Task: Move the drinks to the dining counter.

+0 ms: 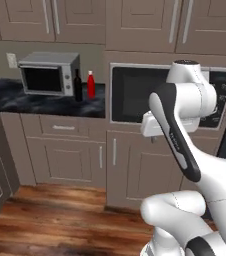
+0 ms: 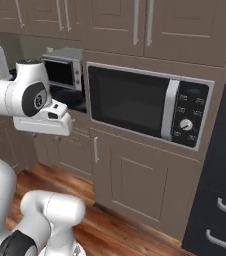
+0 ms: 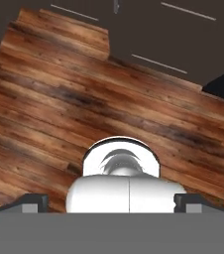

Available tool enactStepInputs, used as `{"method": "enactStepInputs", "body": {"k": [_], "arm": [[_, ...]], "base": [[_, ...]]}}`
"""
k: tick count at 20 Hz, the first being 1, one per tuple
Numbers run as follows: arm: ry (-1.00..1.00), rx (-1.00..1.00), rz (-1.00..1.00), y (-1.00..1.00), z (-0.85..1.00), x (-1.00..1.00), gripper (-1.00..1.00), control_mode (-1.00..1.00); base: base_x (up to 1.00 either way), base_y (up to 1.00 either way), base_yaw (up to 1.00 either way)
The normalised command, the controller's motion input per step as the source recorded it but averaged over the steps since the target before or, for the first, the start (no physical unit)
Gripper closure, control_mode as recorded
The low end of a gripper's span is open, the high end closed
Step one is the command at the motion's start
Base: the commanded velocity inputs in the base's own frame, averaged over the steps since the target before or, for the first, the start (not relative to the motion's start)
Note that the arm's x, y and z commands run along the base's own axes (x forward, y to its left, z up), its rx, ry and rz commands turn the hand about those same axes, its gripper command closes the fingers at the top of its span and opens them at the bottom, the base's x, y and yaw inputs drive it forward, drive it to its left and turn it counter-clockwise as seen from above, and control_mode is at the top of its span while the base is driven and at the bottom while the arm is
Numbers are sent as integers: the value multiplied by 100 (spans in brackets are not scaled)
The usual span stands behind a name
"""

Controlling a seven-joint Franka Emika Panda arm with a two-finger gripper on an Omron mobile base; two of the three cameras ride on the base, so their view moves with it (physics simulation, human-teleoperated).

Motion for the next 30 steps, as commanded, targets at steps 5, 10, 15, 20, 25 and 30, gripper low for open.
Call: {"method": "enactStepInputs", "body": {"k": [5, 10, 15, 20, 25, 30], "arm": [[0, 0, 0, 0, 0, 0, -100, 100], [0, 0, 0, 0, 0, 0, -100, 100], [0, 0, 0, 0, 0, 0, -100, 100], [0, 0, 0, 0, 0, 0, -100, 100], [0, 0, 0, 0, 0, 0, -100, 100], [0, 0, 0, 0, 0, 0, -100, 100]], "base": [[53, 60, -50], [45, 74, -46], [28, 96, -28], [29, 67, -13], [46, 5, -4], [57, 37, 0]]}}
